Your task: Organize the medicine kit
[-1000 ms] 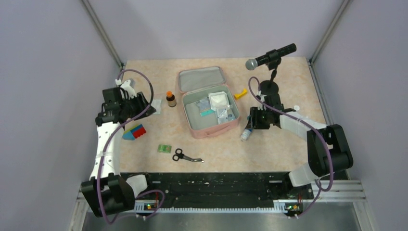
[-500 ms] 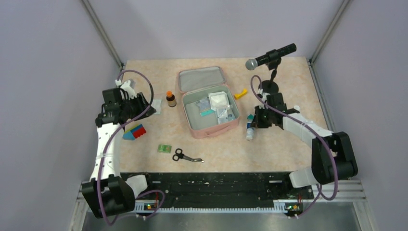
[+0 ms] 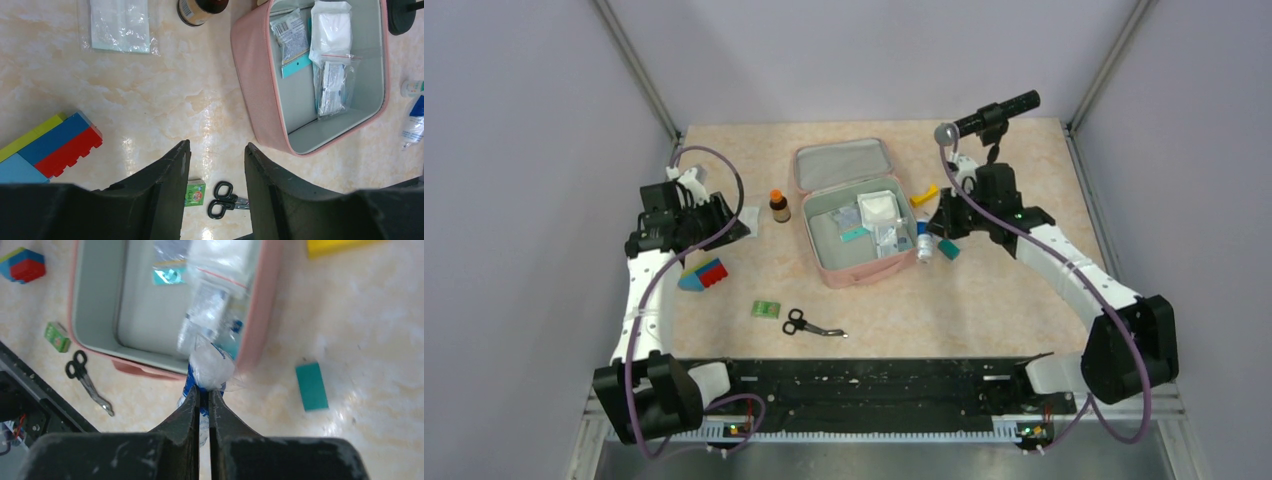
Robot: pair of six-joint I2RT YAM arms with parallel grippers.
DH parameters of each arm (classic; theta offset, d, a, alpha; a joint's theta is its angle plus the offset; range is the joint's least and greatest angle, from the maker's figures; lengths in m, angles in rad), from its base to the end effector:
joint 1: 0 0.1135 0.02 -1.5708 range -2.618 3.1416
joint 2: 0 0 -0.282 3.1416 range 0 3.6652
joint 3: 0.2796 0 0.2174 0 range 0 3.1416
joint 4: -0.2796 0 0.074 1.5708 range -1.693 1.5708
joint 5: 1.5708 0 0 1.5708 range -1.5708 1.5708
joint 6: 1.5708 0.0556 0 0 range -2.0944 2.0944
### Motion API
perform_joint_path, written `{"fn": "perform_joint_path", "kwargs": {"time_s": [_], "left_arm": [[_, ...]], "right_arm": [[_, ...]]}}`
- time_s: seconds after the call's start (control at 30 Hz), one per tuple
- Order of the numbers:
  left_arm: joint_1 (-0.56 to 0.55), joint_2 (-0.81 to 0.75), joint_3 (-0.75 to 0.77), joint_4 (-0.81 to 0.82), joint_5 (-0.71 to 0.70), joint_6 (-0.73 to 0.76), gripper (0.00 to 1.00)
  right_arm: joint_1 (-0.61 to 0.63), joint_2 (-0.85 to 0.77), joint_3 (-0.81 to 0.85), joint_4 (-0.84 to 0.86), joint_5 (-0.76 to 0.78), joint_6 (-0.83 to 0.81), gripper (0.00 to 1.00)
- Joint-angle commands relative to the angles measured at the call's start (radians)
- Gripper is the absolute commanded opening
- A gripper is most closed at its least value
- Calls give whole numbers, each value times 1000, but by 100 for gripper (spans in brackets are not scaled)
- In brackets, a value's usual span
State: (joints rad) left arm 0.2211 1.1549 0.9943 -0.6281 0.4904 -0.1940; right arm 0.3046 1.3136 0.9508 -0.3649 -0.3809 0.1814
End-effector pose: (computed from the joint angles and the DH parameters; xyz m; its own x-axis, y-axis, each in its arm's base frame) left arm 0.2093 0.0202 0.3100 -0.7043 -0.3326 -0.6271 -0.0055 0.8860 -0.4637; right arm 0.2406 0.0973 0.2846 -0.7221 -0.0515 -0.6898 -0.4198 0.8252 0.3779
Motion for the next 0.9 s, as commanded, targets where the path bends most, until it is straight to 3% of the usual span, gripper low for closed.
{"fn": "perform_joint_path", "kwargs": {"time_s": [0.0,0.27,0.5,0.87], "left_arm": [[1,-20,26,44,11,-9,49],[3,-86,9,-3,-43,11,49],[5,-138,-5,-52,-74,46,49],[23,-120,-4,-17,-70,32,50]], "right_arm": [[134,77,154,125,-35,-58,0],[279,345,366,201,6,-158,0],[308,595,532,172,31,-283,0],[346,644,501,126,74,-297,0]]}}
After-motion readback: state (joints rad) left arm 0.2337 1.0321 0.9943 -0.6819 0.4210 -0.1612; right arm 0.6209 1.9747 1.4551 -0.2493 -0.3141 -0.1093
